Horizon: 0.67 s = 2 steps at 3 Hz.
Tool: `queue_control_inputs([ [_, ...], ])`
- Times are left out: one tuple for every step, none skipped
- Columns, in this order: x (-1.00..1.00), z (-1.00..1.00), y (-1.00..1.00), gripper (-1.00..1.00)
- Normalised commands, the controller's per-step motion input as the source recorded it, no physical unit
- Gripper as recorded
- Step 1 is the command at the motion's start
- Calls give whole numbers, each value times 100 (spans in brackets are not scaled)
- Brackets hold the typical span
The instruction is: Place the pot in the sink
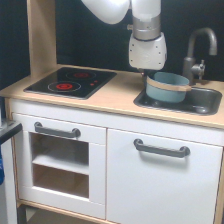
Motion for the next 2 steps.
queue_control_inputs([
  [11,-42,7,-45],
  [12,-44,6,-46],
])
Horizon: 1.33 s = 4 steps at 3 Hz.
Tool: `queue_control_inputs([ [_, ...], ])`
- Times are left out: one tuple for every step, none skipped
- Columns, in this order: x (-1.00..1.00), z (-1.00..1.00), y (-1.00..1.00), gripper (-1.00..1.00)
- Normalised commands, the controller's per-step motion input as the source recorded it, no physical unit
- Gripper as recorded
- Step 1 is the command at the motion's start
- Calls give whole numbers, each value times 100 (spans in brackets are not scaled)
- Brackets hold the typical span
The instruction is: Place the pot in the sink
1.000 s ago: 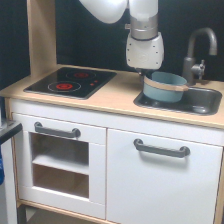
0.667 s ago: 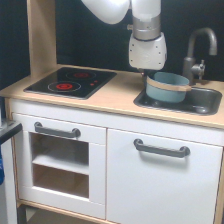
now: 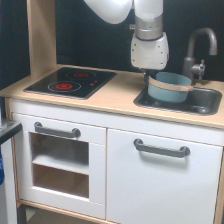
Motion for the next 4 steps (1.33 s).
queue_control_inputs([
  [12,-43,4,-44],
  [7,-40,2,-25],
  [6,-39,1,-6],
  [5,-40,0,-8],
])
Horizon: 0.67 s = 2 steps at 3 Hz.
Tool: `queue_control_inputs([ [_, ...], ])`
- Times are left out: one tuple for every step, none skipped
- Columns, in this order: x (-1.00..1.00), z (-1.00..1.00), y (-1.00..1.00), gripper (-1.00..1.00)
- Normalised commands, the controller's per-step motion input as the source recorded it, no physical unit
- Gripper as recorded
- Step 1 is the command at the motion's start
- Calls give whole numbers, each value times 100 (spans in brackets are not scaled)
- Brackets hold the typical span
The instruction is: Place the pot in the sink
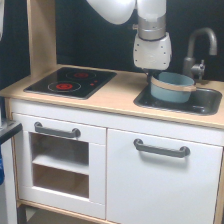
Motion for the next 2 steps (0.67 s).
queue_control_inputs([
  [3,-39,0,-5],
  [0,-39,-1,3],
])
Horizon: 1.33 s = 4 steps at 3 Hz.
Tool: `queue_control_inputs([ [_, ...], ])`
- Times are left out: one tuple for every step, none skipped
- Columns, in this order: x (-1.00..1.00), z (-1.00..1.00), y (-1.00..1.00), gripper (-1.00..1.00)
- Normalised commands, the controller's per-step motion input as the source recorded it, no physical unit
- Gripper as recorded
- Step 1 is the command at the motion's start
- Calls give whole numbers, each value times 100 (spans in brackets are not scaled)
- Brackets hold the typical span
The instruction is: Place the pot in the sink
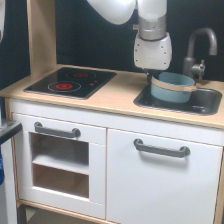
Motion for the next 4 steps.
queue_control_inputs([
  [1,-39,-1,7],
  [-1,-37,-1,15],
  [-1,-26,-8,65],
  [-2,6,-10,94],
])
